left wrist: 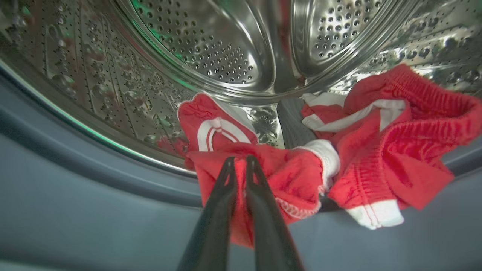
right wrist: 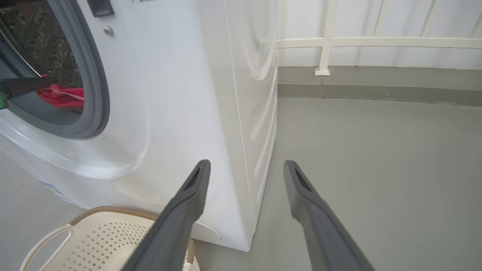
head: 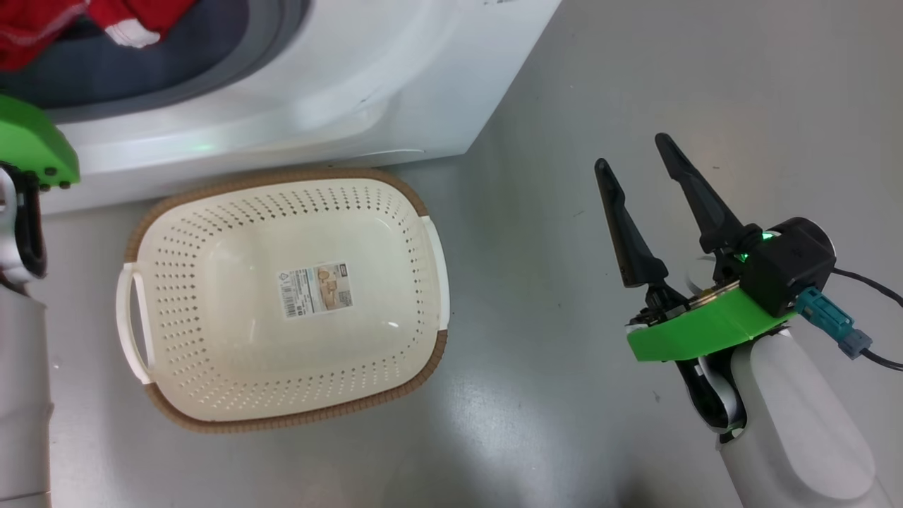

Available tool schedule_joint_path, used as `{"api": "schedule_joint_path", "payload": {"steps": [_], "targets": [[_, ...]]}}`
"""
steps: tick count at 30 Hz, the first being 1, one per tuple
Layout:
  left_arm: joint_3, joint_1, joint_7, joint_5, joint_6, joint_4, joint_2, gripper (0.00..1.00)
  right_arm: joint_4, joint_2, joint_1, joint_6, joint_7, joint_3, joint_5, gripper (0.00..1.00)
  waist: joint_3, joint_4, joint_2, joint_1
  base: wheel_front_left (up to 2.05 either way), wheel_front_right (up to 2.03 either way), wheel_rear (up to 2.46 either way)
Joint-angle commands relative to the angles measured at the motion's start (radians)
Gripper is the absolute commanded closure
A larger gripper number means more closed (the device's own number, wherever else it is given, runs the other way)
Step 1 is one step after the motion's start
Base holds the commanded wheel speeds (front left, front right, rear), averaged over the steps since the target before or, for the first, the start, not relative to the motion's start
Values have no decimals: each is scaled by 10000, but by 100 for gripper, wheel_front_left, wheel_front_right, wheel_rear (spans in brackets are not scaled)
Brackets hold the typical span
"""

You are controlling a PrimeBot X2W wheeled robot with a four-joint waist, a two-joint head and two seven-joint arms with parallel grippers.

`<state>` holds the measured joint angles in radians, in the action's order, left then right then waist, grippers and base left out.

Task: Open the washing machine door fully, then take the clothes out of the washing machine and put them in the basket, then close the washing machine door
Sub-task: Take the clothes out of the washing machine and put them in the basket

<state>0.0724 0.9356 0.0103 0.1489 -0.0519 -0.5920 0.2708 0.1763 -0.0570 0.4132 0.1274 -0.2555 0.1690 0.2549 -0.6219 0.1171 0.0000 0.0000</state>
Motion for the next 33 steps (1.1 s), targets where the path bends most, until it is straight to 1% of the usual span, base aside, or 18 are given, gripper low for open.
{"api": "schedule_joint_path", "payload": {"steps": [1, 7, 14, 18, 22, 26, 33], "targets": [[336, -272, -380, 155, 116, 362, 438, 100, -182, 67, -126, 33, -63, 157, 95, 0, 115, -47, 0, 0, 0, 0, 0], [458, -496, -1660, 489, 343, 663, 274, 100, -98, 68, -250, 33, -63, 97, 27, 0, 497, -139, 0, 0, 0, 0, 0], [556, -902, -2377, 710, 377, 1379, 82, 100, 34, 68, -493, 33, -63, 89, -24, 0, 1112, -219, 0, 0, 0, 0, 0], [708, -1395, -2563, 869, 315, 2100, -106, 100, 132, 68, -697, 33, -63, 130, 17, 0, 1528, -260, 0, 0, 0, 0, 0], [746, -2011, -2640, 1037, 425, 2946, -311, 100, 216, 68, -909, 33, -63, 162, 69, 0, 1988, -299, 0, 0, 0, 0, 0], [690, -2488, -2646, 1085, 429, 3481, -453, 100, 297, 68, -1085, 33, -63, 147, 83, 0, 2346, -344, 0, 0, 0, 0, 0], [537, -3596, -2315, 1151, 382, 4885, -643, 100, 419, 68, -1444, 33, -63, 143, 116, 0, 3126, -432, 0, 0, 0, 0, 0]]}}
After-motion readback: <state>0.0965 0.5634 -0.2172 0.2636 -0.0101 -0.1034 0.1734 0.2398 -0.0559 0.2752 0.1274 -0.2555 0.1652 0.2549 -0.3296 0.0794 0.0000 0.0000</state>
